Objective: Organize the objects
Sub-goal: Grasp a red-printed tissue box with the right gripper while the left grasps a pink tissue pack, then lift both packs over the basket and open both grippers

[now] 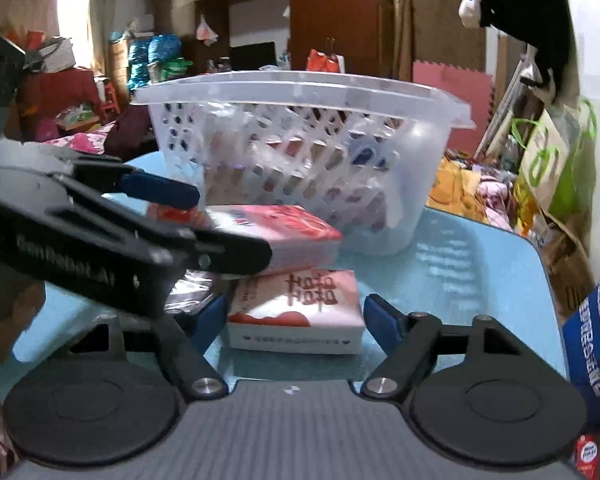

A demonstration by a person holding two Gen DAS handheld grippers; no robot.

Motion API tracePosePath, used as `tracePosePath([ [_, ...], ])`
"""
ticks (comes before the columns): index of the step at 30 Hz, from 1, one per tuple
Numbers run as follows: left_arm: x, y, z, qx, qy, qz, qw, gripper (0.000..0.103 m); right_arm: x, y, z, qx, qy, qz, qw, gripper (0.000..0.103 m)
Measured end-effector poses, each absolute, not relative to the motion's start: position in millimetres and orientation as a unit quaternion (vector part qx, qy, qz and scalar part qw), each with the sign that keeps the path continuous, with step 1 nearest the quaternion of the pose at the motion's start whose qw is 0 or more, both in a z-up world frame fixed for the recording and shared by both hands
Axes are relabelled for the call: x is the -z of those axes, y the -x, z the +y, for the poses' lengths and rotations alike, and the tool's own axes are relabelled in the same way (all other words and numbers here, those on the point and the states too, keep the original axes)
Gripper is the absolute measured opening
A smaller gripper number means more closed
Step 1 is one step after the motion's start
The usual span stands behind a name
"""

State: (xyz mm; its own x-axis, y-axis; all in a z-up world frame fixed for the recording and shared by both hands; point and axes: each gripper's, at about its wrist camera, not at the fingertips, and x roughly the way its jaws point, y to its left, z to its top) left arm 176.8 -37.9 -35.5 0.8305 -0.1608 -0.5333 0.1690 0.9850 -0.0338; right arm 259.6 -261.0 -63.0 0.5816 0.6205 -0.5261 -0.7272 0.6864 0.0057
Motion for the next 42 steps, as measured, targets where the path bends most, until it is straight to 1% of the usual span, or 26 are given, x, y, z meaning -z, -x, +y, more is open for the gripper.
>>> tracePosePath([
  [2,39.3,-183.1,-43.0,0.083,-0.011,0.286,0.955,0.093,63.6,-261.3,-262.6,-0.384,0.1,0.256,0.882,0.078],
  [4,42.7,-188.7,-45.1,0.078,-0.009,0.295,0.952,0.085,63.8,-262.3,-261.0,-0.382,0.105,0.258,0.881,0.078],
  [5,44.9,-190.7,-45.7,0.074,-0.01,0.298,0.952,0.07,63.1,-262.4,-259.9,-0.381,0.108,0.257,0.882,0.078],
  [6,45.4,-189.2,-45.6,0.069,-0.012,0.293,0.954,0.058,63.0,-262.5,-258.7,-0.379,0.112,0.257,0.882,0.078],
  [10,37.9,-176.2,-37.5,0.081,0.006,0.264,0.961,0.058,63.3,-263.9,-255.9,-0.376,0.118,0.26,0.881,0.077],
  [12,30.2,-164.6,-29.0,0.081,0.016,0.242,0.967,0.058,63.7,-262.9,-254.7,-0.378,0.123,0.259,0.88,0.074],
  [18,16.6,-128.5,3.1,0.086,0.049,0.193,0.976,0.058,61.6,-256.3,-252.3,-0.364,0.138,0.237,0.89,0.074],
  [25,12.2,-113.8,33.2,0.083,0.085,0.161,0.98,0.058,52.3,-247.5,-280.0,-0.373,0.07,0.174,0.909,0.074],
  [32,7.7,-98.6,49.1,0.077,0.106,0.129,0.983,0.058,46.4,-238.4,-298.5,-0.374,0.03,0.114,0.92,0.074],
  [37,-13.6,-81.8,55.6,0.089,0.115,0.091,0.985,0.059,24.5,-221.6,-308.0,-0.377,-0.004,0.058,0.924,0.074],
  [42,-50.4,-93.3,53.7,0.067,0.099,0.069,0.99,0.059,-17.9,-222.8,-294.5,-0.369,0.008,0.024,0.929,0.074],
])
